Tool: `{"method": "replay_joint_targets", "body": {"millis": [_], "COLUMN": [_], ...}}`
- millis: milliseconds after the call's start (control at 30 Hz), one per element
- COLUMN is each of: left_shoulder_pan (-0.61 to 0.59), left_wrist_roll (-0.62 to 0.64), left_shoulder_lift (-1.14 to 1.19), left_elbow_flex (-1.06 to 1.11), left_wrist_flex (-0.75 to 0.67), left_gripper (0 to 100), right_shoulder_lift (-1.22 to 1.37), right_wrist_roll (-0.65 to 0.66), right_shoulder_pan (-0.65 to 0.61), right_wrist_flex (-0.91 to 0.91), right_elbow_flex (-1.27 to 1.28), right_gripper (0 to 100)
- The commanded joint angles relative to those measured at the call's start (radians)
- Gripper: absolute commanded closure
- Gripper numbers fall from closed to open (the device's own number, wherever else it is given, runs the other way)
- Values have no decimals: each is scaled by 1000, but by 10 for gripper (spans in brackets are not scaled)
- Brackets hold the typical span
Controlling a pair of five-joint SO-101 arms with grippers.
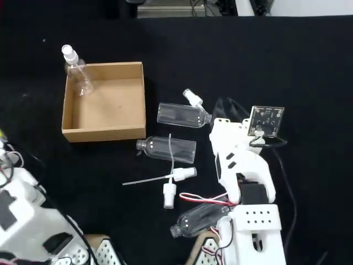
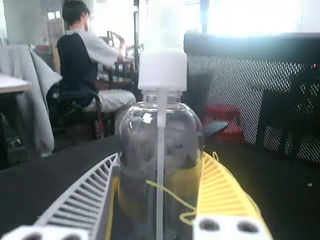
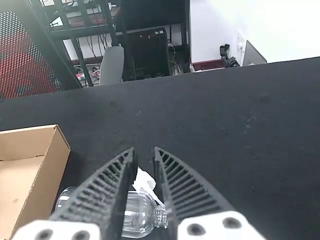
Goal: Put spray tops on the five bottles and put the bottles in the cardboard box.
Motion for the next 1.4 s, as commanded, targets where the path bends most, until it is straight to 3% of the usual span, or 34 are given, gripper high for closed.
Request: {"method": "replay_joint_targets", "body": {"millis": [0, 133, 367, 1000, 1367], "left_shoulder_pan": [-5, -13, -16, -15, -73], "left_wrist_roll": [-14, -14, -112, -118, -112], "left_shoulder_lift": [212, 402, 601, 792, 856], "left_elbow_flex": [-94, -196, -369, -469, -530], "left_wrist_flex": [-232, -324, -338, -339, -341], "left_gripper": [967, 967, 967, 970, 966], "right_shoulder_lift": [8, 8, 8, 8, 8], "right_wrist_roll": [2, 2, 2, 2, 2], "right_shoulder_pan": [12, 12, 12, 12, 12], "right_wrist_flex": [-26, -25, -26, -28, -28], "right_elbow_flex": [-5, -5, -5, -5, -5], "right_gripper": [963, 963, 963, 963, 963]}}
